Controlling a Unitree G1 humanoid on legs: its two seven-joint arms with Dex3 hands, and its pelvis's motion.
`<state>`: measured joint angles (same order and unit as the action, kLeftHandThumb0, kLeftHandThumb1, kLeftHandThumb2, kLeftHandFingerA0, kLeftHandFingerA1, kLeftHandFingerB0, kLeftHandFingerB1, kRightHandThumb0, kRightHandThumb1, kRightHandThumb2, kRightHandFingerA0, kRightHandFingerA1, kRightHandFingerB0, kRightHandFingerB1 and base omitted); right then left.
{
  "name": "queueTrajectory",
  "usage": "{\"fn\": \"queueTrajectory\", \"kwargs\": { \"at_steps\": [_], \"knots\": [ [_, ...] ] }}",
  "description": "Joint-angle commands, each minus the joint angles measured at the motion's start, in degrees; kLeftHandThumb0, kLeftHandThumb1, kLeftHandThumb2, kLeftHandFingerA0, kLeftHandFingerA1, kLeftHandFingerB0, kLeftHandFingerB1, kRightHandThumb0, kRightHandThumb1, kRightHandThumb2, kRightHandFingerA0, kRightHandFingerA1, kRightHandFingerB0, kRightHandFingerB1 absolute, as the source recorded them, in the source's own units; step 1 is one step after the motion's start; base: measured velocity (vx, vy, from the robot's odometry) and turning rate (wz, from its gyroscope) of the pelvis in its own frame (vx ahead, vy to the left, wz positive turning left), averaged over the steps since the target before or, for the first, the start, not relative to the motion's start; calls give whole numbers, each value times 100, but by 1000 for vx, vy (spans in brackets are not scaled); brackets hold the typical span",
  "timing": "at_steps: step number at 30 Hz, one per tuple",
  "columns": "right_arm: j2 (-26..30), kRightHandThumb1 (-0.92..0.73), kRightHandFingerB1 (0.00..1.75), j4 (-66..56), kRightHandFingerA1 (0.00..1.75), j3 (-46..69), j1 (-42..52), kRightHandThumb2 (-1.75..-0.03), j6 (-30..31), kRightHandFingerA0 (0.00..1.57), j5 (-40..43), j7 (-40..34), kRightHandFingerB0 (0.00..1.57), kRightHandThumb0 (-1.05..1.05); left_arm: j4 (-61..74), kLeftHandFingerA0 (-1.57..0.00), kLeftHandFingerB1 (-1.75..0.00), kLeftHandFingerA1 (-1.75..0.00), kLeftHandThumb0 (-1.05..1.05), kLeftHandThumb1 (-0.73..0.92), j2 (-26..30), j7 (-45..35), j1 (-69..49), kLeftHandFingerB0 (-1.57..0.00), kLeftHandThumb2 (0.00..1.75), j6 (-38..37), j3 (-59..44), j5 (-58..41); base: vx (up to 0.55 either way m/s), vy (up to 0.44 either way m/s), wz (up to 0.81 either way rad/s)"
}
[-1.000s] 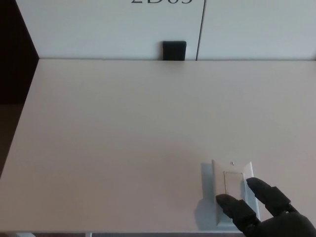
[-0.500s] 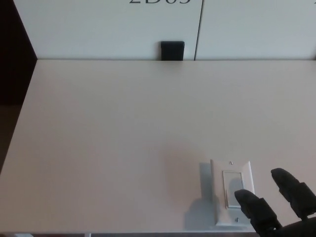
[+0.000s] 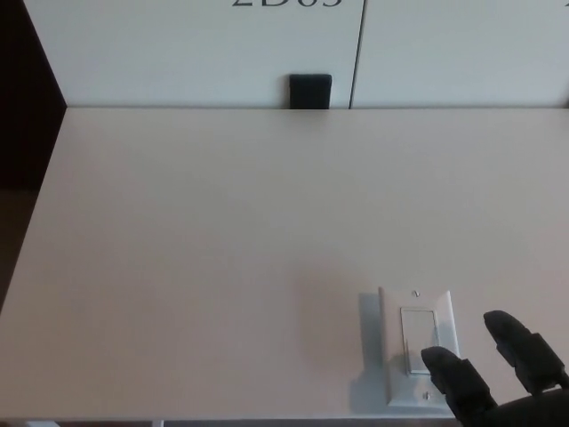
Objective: The robot walk towards a table in front and then clicks the light switch button using the right hand's index finger
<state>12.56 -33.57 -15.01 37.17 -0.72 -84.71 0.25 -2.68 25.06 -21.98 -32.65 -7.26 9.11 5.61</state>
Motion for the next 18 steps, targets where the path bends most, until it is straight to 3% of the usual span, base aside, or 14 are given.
{"fn": "queueTrajectory", "kwargs": {
  "at_steps": [1, 3, 4, 9, 10, 11, 12, 18],
  "knots": [
    [-45, -68, 28, 239, 22, -15, -256, -61, 302, 0, -143, 108, 20, -65, -6, -53, -37, -42, -37, 61, 148, -128, 73, -46, 58, -29, -13, 63, 0, 0, 0],
    [-51, -62, 29, 285, 19, -31, -309, -65, 340, 0, -139, 79, 18, -62, -26, -53, -37, -42, -38, 61, 155, -136, 90, -45, 59, -37, 0, 75, 0, 0, 0],
    [-44, -68, 27, 296, 23, -43, -326, -61, 351, 0, -142, 75, 19, -65, -44, -53, -37, -42, -37, 61, 140, -143, 96, -45, 59, -25, -3, 51, 0, 0, 0],
    [-5, -68, 27, 290, 23, -127, -247, -61, 381, 0, -111, 27, 19, -65, -63, -55, -38, -42, -36, 61, 155, -138, 61, -48, 58, -80, 15, 86, 0, 0, 0],
    [5, -55, 37, 309, 21, -147, -232, -86, 386, 0, -125, -42, 17, -73, -44, -55, -38, -43, -35, 61, 151, -146, 56, -47, 58, -60, 14, 76, 0, 0, 0],
    [11, -55, 37, 316, 21, -165, -229, -86, 399, 0, -151, -48, 17, -74, -34, -55, -37, -42, -36, 61, 152, -137, 54, -47, 58, -44, 18, 93, 0, 0, 0],
    [18, -68, 27, 312, 22, -190, -212, -61, 410, 0, -162, -42, 19, -66, -32, -55, -37, -42, -36, 61, 155, -138, 56, -48, 58, -32, 21, 102, 0, 0, 0],
    [93, -69, 28, 226, 23, -328, -47, -62, 409, 0, -215, -81, 19, -67, -18, -55, -37, -42, -36, 61, 196, -127, 74, -48, 58, -63, 26, 160, 0, 0, 0]
  ]
}}
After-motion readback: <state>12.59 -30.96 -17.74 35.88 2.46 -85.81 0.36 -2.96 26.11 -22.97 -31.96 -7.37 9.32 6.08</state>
